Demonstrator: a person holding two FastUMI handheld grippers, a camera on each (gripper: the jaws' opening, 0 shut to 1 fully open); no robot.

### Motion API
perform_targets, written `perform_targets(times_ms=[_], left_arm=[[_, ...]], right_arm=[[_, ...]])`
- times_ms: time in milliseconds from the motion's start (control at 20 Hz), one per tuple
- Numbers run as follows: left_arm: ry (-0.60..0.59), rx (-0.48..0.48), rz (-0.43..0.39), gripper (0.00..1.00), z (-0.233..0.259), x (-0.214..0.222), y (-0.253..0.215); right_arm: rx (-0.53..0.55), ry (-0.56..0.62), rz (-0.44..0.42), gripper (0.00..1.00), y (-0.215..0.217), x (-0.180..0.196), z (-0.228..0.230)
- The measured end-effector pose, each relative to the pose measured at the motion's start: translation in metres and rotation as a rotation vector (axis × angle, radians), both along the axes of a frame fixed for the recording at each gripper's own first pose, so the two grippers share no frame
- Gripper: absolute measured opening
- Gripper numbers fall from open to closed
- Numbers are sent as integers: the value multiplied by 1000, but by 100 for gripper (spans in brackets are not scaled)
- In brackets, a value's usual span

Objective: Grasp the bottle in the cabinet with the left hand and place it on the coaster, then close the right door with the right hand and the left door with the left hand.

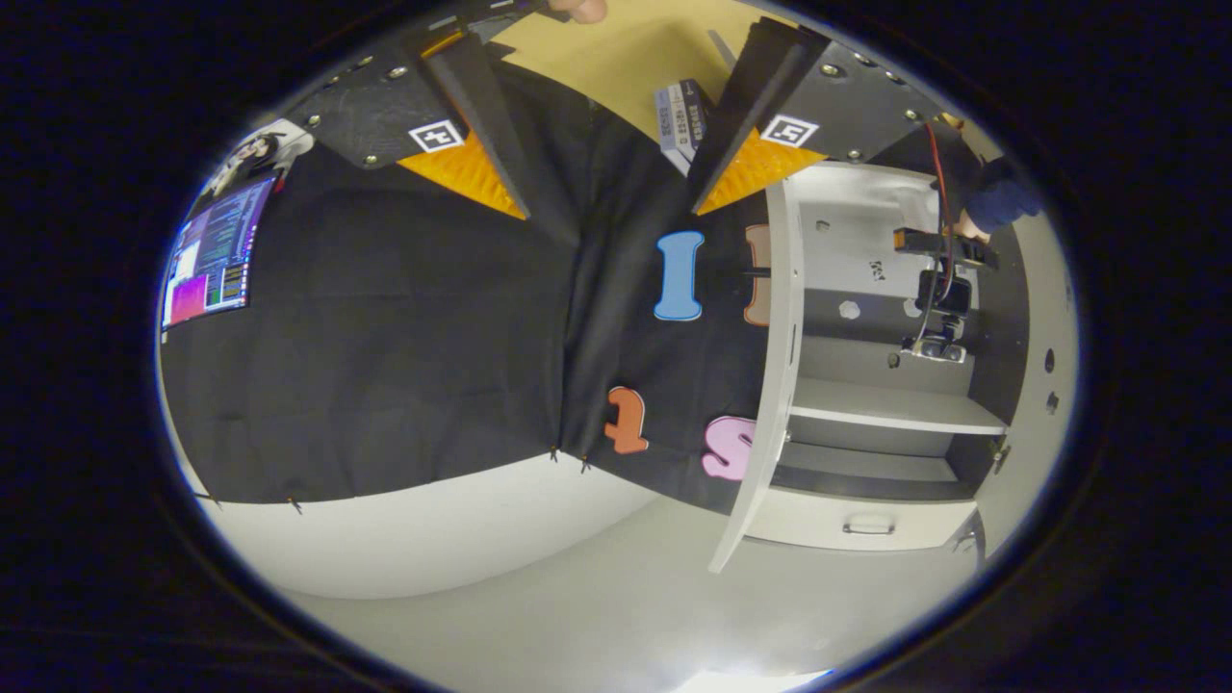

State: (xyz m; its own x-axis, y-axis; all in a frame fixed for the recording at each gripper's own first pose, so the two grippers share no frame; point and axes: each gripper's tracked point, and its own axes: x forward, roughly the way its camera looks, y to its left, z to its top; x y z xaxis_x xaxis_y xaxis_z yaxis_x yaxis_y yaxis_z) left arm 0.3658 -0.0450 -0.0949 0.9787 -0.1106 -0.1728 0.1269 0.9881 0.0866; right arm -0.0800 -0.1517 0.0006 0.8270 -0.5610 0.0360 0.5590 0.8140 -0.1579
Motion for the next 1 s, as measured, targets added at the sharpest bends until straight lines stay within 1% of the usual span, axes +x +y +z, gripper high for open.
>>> perform_targets(times_ms=[50, 100, 300, 500, 650, 850, 900, 1000], left_arm=[[-8, -7, -7, 95, 1, -1, -1], [-1, -17, -24, 77, 4, -6, -5], [-2, -52, -75, 77, 10, -33, -12], [-18, -115, -161, 77, 25, -81, -19], [-27, -141, -204, 77, 29, -120, -15], [-19, -140, -241, 77, 13, -170, -8], [-7, -140, -251, 75, 5, -181, -7], [24, -145, -262, 77, -15, -203, -3]], right_arm=[[2, 5, 6, 94, 0, 1, -1], [3, 9, 11, 94, -1, 2, -3], [26, 1, 47, 94, -1, 8, -4], [46, -3, 105, 94, 0, 14, -5], [51, 0, 159, 95, 5, 19, -4], [44, -3, 209, 96, 11, 20, -3], [45, -3, 221, 94, 11, 21, -3], [52, -1, 242, 94, 14, 24, -4]])
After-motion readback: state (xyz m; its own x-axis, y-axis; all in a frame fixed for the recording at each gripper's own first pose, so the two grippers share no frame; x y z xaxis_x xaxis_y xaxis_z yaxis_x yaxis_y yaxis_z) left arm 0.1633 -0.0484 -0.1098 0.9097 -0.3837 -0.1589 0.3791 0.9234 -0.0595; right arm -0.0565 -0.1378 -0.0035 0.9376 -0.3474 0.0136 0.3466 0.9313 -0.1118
